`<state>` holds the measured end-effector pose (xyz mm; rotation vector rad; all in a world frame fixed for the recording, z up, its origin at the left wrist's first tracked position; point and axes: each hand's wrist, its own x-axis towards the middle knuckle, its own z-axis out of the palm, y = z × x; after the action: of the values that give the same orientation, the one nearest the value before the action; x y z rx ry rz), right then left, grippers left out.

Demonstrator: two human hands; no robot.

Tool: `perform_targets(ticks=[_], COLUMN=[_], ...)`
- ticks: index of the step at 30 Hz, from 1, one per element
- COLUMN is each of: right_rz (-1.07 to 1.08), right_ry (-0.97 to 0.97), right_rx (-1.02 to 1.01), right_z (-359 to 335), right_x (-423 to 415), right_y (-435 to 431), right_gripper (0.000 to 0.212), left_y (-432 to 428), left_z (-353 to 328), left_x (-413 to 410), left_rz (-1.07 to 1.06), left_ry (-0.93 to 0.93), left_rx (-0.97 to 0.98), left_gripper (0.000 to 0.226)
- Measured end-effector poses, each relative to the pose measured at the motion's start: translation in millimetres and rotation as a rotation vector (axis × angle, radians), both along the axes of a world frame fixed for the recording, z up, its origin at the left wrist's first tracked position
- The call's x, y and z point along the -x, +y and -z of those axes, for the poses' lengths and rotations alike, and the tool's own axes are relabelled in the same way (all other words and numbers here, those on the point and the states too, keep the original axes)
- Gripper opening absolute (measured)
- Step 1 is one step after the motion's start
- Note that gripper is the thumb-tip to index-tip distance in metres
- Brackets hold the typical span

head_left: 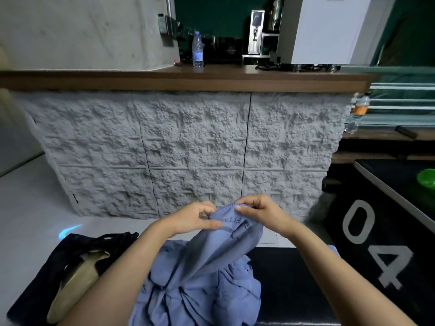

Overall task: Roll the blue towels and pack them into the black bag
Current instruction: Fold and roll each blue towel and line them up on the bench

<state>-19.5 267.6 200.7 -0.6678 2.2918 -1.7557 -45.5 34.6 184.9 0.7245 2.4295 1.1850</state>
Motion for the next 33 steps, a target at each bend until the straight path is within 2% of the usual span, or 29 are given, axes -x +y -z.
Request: perform_targets(ticks=[2,5,8,9,11,12,14,16,18,20,22,26,28,30,33], right_rz=[0.028,0.101,0.154,0.156,0.156,0.154,0.131,0.118,0.161,0.248,0.274,0.306,0.293,0.301,0.373], right_ry=[-0.006,-0.017,-0.061,-0.068,-0.040,-0.033,-0.044,-0.015,0.057,0.156,0.186,0.184,0.189,0.207,0.229], right_rx=[0.011,0.017,-0.079,-0.154,-0.322,-0.337,-0.197,-0.110,-0.123,-0.189,-0.249,-0.336,-0.432,-0.504,-0.502], right_z=[0.3,11.5,33.8,41.1,46.6,43.1,28.8,14.9,5.6,2.7,3.5,4.2,7.0,12.2,18.2], right_x=[-2.9,-5.9,-7.1,-6.9,-6.9,-7.2,-6.5,0.2,8.2,16.9,22.5,25.9,23.8,19.1,14.8], right_y=[10.3,27.1,43.7,46.9,44.9,38.6,21.1,5.4,-5.8,-11.7,-11.1,6.1,18.7,28.2,44.7], right_gripper=[0.028,0.024,0.022,0.021,0.016,0.017,0.036,0.047,0.038,0.019,0.010,0.012,0.009,0.017,0.032], left_y=[-6.6,-19.1,-17.8,-10.7,10.1,22.2,45.9,60.9,65.8,62.3,52.3,19.3,1.0,-15.1,-33.1], left_z=[2.8,7.9,2.2,-0.8,-4.9,-5.4,-6.9,-5.8,-0.6,9.6,21.3,53.5,71.8,87.4,108.8], left_x=[-1.0,2.2,-0.1,-1.9,-6.1,-7.8,-9.2,-9.8,-9.7,-11.4,-13.8,-16.7,-17.5,-19.6,-23.5], left_rz=[-0.025,-0.132,-0.303,-0.313,-0.285,-0.263,-0.248,-0.305,-0.375,-0.409,-0.472,-0.546,-0.577,-0.586,-0.657], left_ry=[-0.046,0.002,-0.054,-0.058,0.004,0.053,0.127,0.114,0.081,0.082,0.082,0.128,0.212,0.224,0.127], left_rx=[0.050,0.013,-0.190,-0.249,-0.250,-0.225,-0.198,-0.253,-0.322,-0.314,-0.297,-0.166,-0.020,0.188,0.314], left_gripper=[0.035,0.043,0.005,0.005,0.008,0.009,0.014,0.021,0.029,0.029,0.026,0.022,0.015,0.012,0.031])
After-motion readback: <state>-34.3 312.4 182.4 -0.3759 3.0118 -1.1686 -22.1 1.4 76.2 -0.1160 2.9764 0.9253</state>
